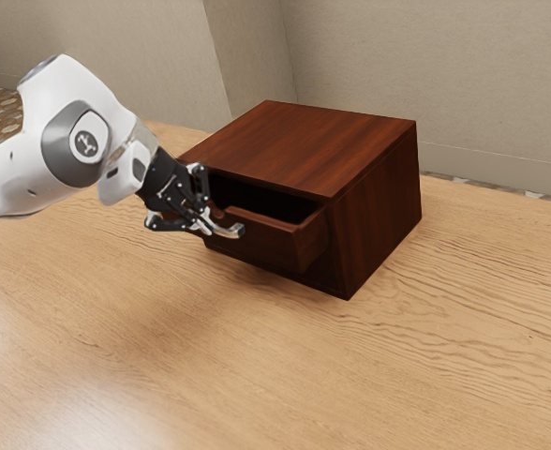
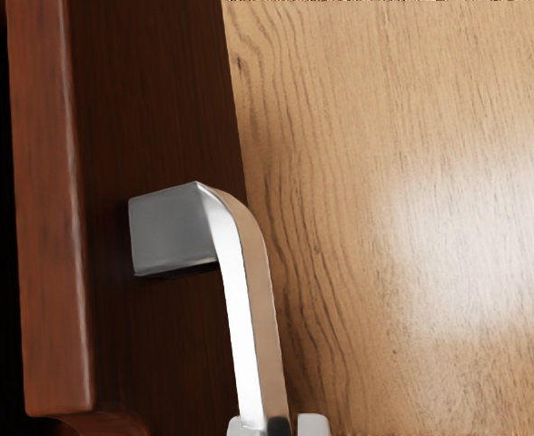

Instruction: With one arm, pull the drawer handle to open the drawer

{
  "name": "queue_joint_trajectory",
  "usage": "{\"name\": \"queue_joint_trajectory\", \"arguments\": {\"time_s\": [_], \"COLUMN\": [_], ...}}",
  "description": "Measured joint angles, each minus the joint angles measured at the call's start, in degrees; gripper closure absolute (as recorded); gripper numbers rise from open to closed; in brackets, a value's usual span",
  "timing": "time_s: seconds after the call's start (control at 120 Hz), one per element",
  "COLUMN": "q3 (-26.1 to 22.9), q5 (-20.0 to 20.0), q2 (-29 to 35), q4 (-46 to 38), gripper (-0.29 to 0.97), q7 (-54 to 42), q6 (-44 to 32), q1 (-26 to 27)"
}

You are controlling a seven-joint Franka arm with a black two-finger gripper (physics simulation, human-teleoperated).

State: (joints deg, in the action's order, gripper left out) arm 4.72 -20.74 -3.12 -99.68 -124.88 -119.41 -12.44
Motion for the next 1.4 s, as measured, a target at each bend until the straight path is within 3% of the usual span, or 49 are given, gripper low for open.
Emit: {"name": "queue_joint_trajectory", "arguments": {"time_s": [0.533, 0.85, 1.083, 1.4], "q3": [1.7, 6.5, 8.2, 8.5], "q5": [4.3, 6.1, 7.6, 8.7], "q2": [13.3, 20.3, 21.8, 21.8], "q4": [-16.1, -23.4, -24.8, -24.8], "gripper": [0.79, 0.79, 0.78, 0.63], "q7": [-1.5, -2.0, -2.3, -2.0], "q6": [-4.9, -5.9, -6.3, -5.6], "q1": [1.3, 4.8, 6.5, 6.6]}}
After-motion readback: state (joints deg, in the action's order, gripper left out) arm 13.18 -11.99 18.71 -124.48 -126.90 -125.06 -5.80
